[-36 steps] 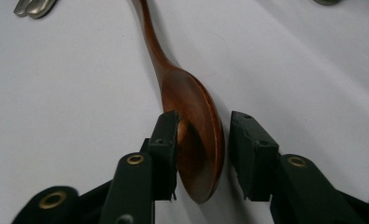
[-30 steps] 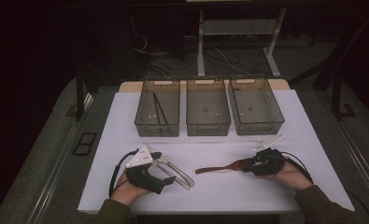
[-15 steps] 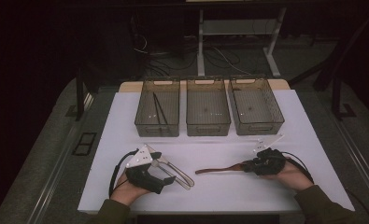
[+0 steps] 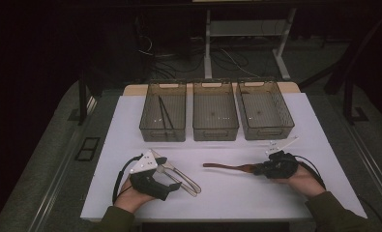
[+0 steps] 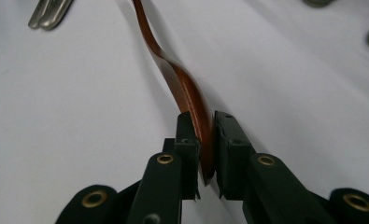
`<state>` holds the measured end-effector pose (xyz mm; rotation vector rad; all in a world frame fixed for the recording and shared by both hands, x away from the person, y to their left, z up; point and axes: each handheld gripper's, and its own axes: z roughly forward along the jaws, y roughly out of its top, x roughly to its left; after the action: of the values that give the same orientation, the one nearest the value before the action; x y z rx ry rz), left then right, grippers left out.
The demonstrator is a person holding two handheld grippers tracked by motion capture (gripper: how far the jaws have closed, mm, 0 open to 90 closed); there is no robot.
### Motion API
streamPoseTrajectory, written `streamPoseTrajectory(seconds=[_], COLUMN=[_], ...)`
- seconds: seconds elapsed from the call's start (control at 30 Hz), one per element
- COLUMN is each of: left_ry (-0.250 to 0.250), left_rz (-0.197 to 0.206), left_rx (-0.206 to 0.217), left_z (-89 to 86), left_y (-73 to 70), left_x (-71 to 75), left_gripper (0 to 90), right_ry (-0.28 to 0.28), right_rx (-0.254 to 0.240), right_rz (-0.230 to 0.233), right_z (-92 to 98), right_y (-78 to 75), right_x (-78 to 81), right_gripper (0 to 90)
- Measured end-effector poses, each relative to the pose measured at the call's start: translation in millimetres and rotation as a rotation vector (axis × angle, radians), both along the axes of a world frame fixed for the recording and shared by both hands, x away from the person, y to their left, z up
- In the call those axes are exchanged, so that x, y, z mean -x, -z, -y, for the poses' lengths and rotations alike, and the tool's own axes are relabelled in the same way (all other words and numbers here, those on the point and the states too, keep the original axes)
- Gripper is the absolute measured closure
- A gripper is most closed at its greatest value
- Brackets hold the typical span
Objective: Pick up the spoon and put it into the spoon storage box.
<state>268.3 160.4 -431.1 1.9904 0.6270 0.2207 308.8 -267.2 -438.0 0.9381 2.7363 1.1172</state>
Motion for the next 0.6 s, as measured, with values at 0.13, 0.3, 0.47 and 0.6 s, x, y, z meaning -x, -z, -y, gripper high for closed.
streamPoseTrajectory(seconds=[0.13,0.3,0.47,0.6], left_ry=[0.004,0.003,0.001,-0.003], left_rz=[0.001,-0.001,0.002,0.000], left_rx=[0.000,0.007,0.011,0.019], left_z=[0.3,0.2,-2.0,-3.3], left_y=[0.4,0.8,1.2,1.8], left_x=[-0.3,-1.2,-3.8,-5.6], left_gripper=[0.0,0.0,0.0,0.0], right_ry=[0.033,0.065,0.104,0.124], right_rx=[-0.033,-0.064,-0.084,-0.097], right_rz=[0.005,0.018,0.030,0.047], right_z=[2.5,5.5,8.9,11.7], right_y=[-3.8,-8.7,-14.5,-18.6], right_x=[-0.1,-0.4,-1.0,-1.7], right_gripper=[79.4,79.4,79.4,79.4])
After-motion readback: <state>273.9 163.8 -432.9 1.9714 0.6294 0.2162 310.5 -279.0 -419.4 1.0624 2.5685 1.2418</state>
